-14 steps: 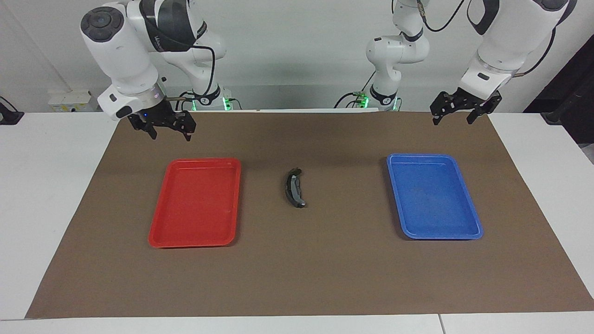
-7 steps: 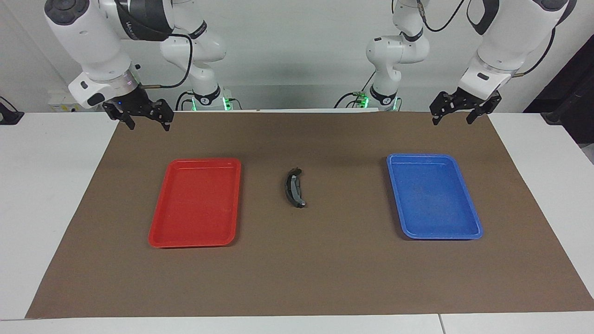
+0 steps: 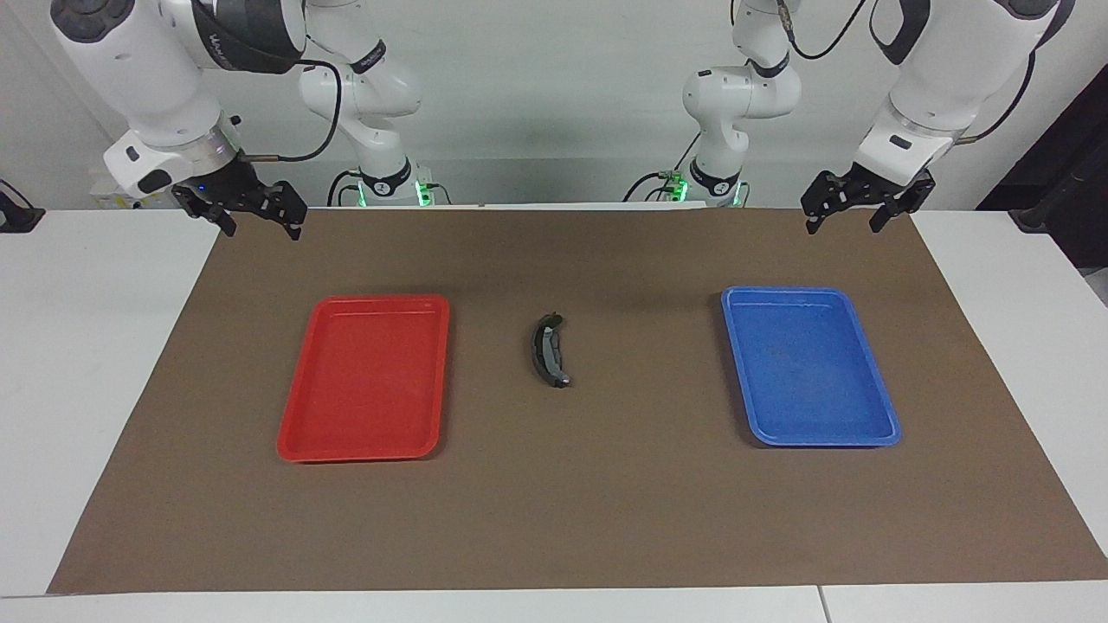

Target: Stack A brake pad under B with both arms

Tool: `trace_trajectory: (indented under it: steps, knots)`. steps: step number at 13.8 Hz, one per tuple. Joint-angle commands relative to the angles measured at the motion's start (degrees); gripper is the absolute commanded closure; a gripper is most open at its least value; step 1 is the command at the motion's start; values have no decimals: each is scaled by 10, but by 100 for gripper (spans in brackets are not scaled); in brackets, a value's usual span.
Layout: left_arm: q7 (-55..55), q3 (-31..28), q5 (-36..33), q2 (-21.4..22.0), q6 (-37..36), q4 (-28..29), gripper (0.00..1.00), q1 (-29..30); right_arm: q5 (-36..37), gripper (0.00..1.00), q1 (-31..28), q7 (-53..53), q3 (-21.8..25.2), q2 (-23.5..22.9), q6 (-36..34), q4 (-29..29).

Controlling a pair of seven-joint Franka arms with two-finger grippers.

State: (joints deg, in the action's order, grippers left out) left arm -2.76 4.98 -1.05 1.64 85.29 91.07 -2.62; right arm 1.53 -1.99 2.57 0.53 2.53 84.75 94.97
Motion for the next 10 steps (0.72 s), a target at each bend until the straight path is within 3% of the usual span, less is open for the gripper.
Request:
trace_trajectory:
  steps: [1,10]
  knots:
    - [6,-2,6,4,10,8,0,-4,0,0,-14,-25,-10,-9,-13,-17]
    - [6,-2,6,4,10,10,0,-8,0,0,-12,-48,4,2,-11,-13]
